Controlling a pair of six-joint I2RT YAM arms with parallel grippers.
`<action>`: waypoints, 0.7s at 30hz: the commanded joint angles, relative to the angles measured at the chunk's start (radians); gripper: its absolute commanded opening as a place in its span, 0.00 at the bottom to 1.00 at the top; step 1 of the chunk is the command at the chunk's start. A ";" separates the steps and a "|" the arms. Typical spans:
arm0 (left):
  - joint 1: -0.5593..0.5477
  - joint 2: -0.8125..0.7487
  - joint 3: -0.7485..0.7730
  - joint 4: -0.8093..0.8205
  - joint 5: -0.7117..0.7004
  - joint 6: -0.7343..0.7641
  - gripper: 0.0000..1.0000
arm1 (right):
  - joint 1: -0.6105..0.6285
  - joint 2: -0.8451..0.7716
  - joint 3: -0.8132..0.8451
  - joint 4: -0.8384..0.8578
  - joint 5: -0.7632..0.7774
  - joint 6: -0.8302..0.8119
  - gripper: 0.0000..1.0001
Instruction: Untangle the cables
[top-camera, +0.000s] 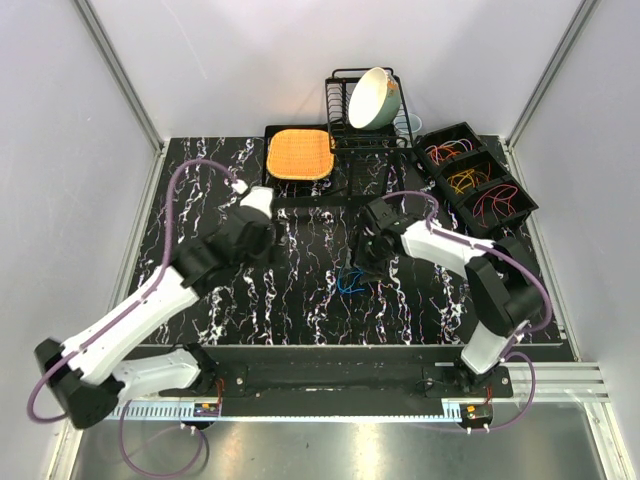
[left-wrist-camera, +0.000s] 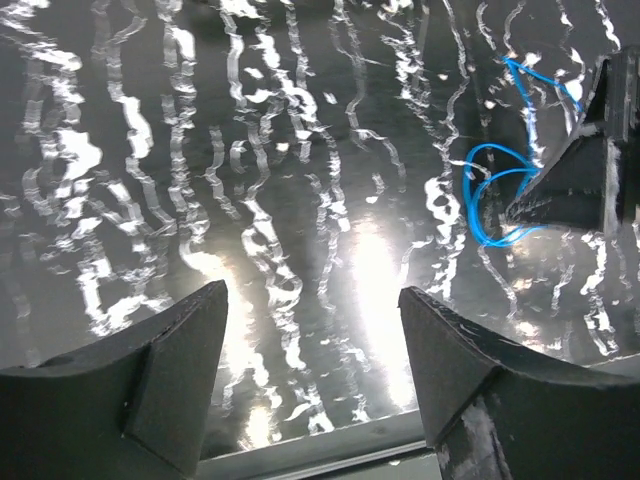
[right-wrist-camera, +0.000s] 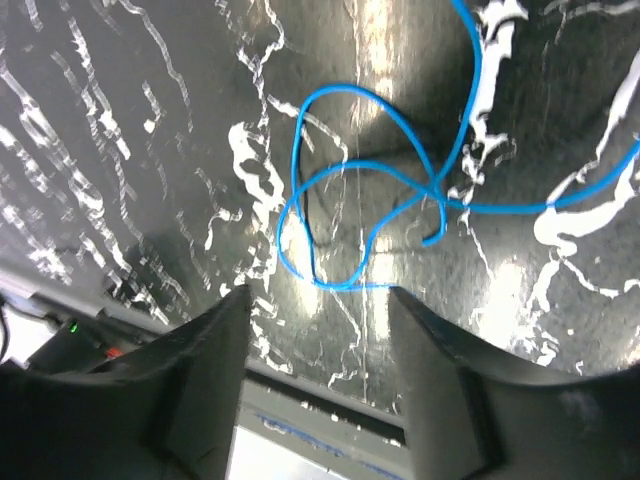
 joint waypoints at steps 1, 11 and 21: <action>0.014 -0.142 -0.058 -0.037 -0.090 0.061 0.75 | 0.033 0.062 0.073 -0.030 0.080 -0.001 0.66; 0.025 -0.265 -0.147 -0.011 -0.107 0.067 0.77 | 0.084 0.128 0.148 -0.113 0.182 0.002 0.71; 0.025 -0.279 -0.152 -0.001 -0.115 0.080 0.77 | 0.147 0.220 0.231 -0.176 0.249 0.005 0.67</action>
